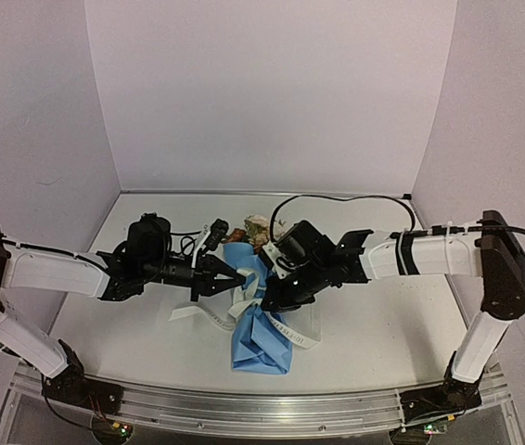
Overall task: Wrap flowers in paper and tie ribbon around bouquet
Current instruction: Cross the half-tied ribbon over the folded bouquet.
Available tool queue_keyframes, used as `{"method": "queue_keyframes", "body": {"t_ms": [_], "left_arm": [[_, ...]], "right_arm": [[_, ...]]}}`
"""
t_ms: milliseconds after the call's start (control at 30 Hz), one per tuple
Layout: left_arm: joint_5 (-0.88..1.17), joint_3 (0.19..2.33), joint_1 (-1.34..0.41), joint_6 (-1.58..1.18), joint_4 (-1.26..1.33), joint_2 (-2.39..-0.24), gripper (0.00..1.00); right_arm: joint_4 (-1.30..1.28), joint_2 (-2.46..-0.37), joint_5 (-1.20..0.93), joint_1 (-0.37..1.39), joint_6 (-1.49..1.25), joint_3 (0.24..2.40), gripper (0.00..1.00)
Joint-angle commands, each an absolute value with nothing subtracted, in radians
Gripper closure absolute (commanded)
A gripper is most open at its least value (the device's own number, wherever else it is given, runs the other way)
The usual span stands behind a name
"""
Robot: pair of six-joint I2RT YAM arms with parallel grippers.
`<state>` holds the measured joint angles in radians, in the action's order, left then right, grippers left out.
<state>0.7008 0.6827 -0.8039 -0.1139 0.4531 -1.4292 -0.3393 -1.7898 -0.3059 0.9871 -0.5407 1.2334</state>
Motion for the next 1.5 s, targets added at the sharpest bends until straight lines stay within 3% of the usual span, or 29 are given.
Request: {"method": "queue_keyframes", "body": {"t_ms": [0,400,733,900,967,1167,1467], "left_arm": [[0.681,0.737,-0.828,-0.047,0.407,-1.431,0.96],[0.528,0.723,-0.98,0.086,0.237,-1.397,0.93],[0.46,0.752,-1.071,0.111,0.096,-1.473,0.85],[0.415,0.753,-1.094,0.093,0.062,-1.475,0.7],[0.387,0.742,-1.094,0.072,0.079,-1.441,0.61],[0.317,0.704,-1.091,0.015,0.176,-1.274,0.45],[0.19,0.687,-1.049,0.009,0.222,-1.171,0.32]], "right_arm": [[-0.328,-1.824,-0.272,0.964,-0.6,1.263,1.0],[-0.202,-1.898,-0.209,0.908,-0.711,1.263,1.0],[-0.158,-1.907,-0.211,0.897,-0.72,1.272,1.0],[-0.161,-1.91,-0.228,0.897,-0.708,1.284,1.0],[-0.16,-1.91,-0.235,0.897,-0.704,1.286,1.0],[-0.16,-1.906,-0.25,0.899,-0.694,1.288,1.0],[-0.16,-1.892,-0.253,0.907,-0.676,1.289,1.0]]}}
